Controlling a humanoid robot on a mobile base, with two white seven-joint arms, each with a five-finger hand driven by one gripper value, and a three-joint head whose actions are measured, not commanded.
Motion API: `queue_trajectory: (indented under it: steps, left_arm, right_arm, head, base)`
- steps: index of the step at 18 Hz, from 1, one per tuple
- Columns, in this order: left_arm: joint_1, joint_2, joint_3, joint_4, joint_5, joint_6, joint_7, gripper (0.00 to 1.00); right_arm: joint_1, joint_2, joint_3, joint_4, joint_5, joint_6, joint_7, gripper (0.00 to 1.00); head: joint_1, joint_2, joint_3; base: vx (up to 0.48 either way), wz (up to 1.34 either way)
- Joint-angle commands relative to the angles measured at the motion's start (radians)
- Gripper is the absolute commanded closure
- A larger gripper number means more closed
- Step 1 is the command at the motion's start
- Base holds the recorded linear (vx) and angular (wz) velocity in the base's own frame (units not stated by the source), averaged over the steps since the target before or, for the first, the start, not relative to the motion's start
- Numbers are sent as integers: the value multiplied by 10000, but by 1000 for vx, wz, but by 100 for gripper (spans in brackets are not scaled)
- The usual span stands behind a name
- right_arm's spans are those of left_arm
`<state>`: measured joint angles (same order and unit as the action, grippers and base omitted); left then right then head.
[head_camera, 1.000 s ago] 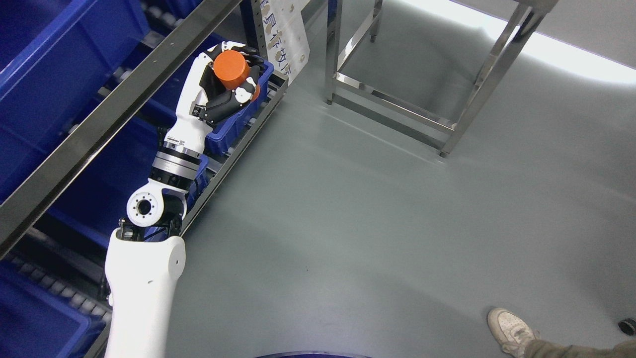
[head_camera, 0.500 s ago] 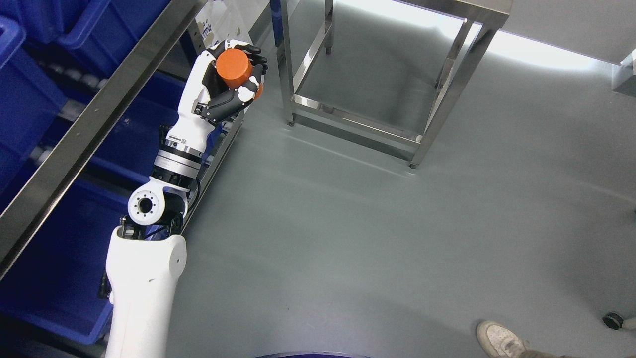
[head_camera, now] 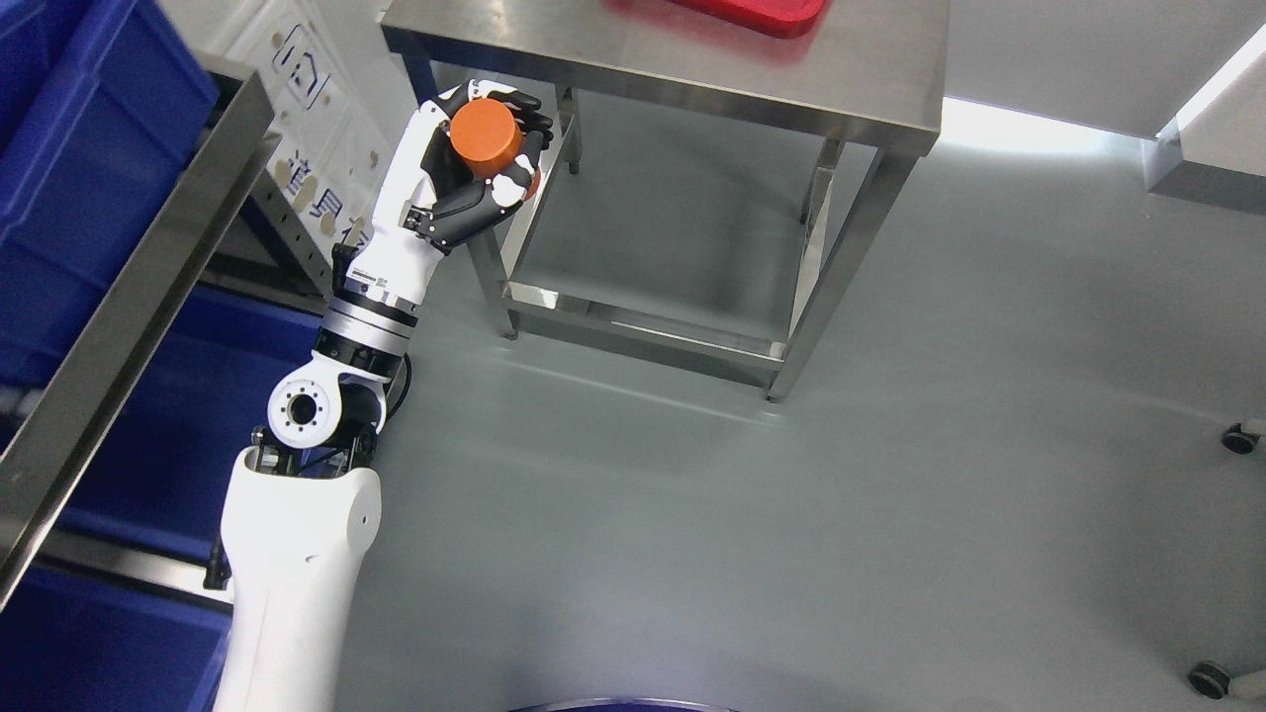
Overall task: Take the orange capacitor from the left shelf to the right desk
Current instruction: 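Hold the capacitor in the left hand while turning toward the steel table, then lower the capacitor onto the red tray with the left hand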
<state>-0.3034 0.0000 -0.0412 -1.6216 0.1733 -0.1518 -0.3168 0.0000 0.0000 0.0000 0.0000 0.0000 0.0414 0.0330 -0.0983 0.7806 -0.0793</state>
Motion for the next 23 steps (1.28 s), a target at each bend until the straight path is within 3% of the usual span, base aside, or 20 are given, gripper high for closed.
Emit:
queue_trajectory:
  steps: [1, 9, 17, 23]
  left_arm:
    - [-33, 175, -202, -60, 0, -31, 8, 98]
    - [-1321, 175, -830, -259, 0, 61, 8, 98]
    - [-1414, 175, -2640, -45, -61, 674, 453, 97]
    - [-1307, 175, -2012, 184, -46, 644, 407, 97]
  right_arm:
    - [16, -175, -107, -337, 0, 31, -8, 0]
    - [16, -175, -107, -337, 0, 15, -8, 0]
    - [16, -175, -107, -337, 0, 31, -8, 0]
    - [16, -175, -107, -337, 0, 31, -8, 0]
  head:
    - [0, 0, 0]
    - [0, 0, 0]
    - [0, 0, 0]
    - [0, 0, 0]
  base:
    - [362, -275]
    - [461, -139]
    - [338, -134]
    - [115, -155]
